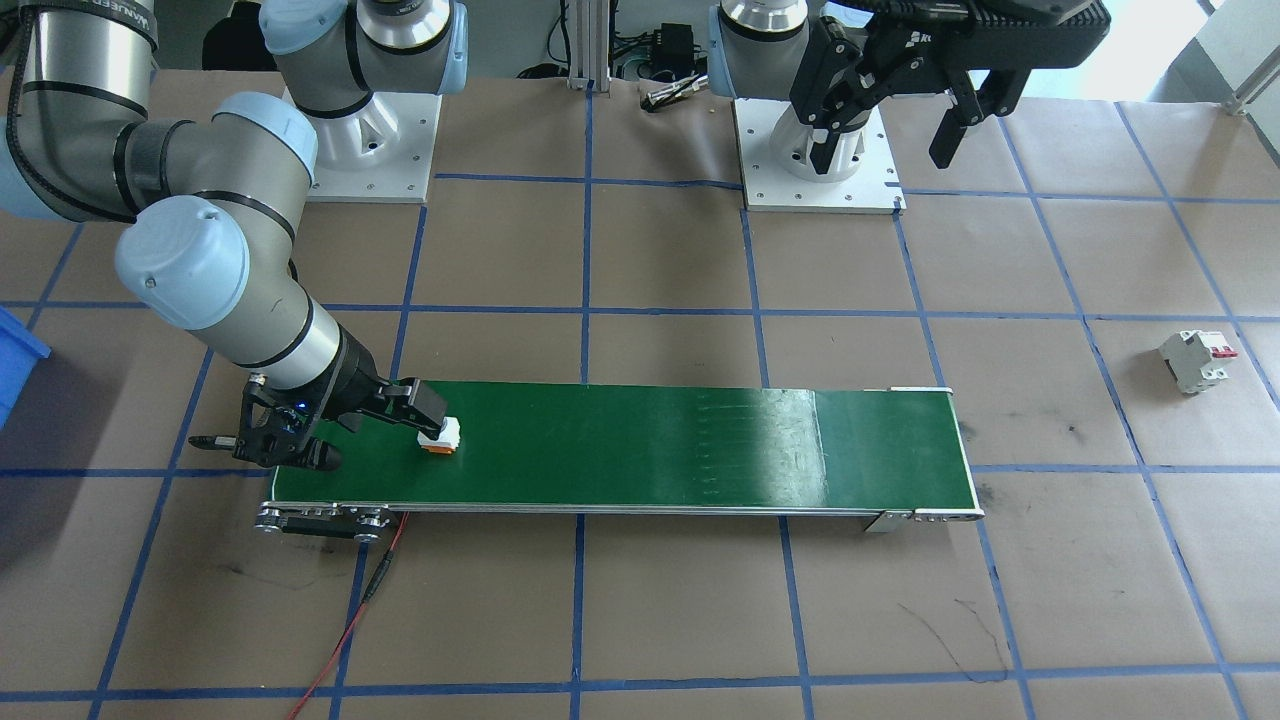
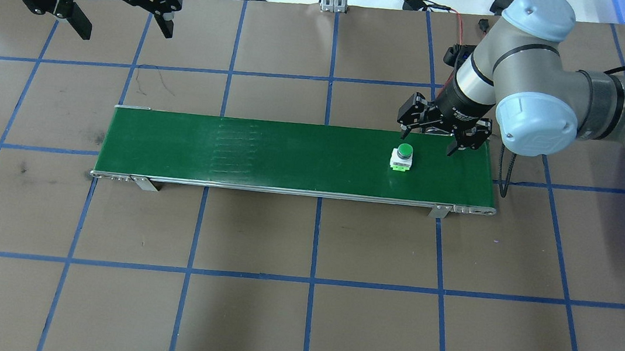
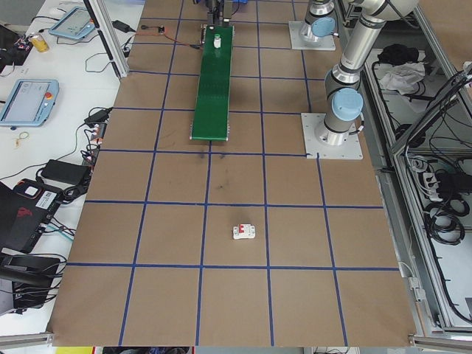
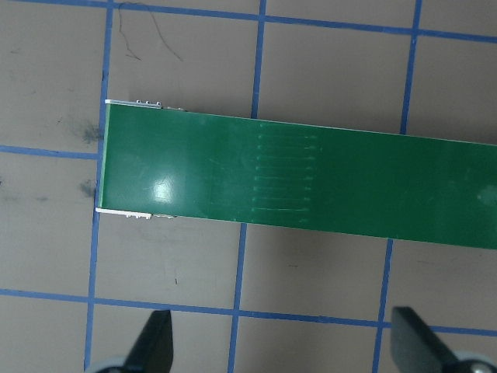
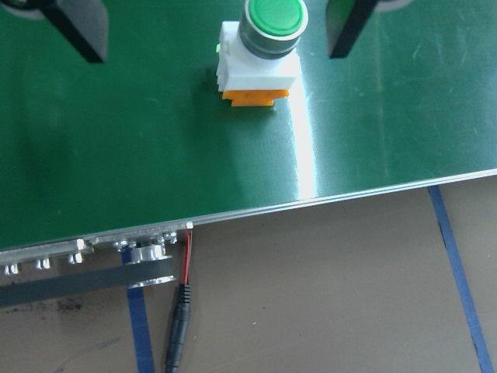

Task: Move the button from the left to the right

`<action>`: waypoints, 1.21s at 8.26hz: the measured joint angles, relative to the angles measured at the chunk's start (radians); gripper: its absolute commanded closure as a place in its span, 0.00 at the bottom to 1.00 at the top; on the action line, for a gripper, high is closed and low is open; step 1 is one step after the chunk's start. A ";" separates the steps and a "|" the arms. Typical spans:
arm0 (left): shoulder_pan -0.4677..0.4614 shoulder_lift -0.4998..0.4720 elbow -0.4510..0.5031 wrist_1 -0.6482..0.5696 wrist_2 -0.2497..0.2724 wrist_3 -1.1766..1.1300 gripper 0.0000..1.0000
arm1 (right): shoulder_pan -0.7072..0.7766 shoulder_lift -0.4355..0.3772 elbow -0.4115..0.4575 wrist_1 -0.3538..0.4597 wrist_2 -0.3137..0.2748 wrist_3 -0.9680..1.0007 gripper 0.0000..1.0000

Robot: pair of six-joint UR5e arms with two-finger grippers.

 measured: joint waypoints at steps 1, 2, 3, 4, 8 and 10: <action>0.000 0.001 0.001 0.000 0.000 -0.001 0.00 | 0.000 0.001 0.006 0.000 -0.001 -0.001 0.14; 0.000 0.001 0.001 0.000 0.000 -0.002 0.00 | 0.000 0.005 0.011 0.001 -0.008 -0.006 0.27; 0.000 0.001 0.000 0.000 -0.001 -0.001 0.00 | 0.000 0.011 0.015 0.001 -0.045 -0.019 0.34; -0.002 -0.001 -0.001 -0.005 -0.001 -0.001 0.00 | 0.000 0.014 0.023 0.002 -0.098 -0.057 0.37; -0.005 -0.002 -0.005 -0.004 -0.001 -0.001 0.00 | -0.001 0.014 0.036 0.003 -0.156 -0.122 0.62; -0.005 -0.002 -0.007 -0.003 -0.002 -0.003 0.00 | -0.009 0.000 0.010 -0.005 -0.165 -0.190 0.62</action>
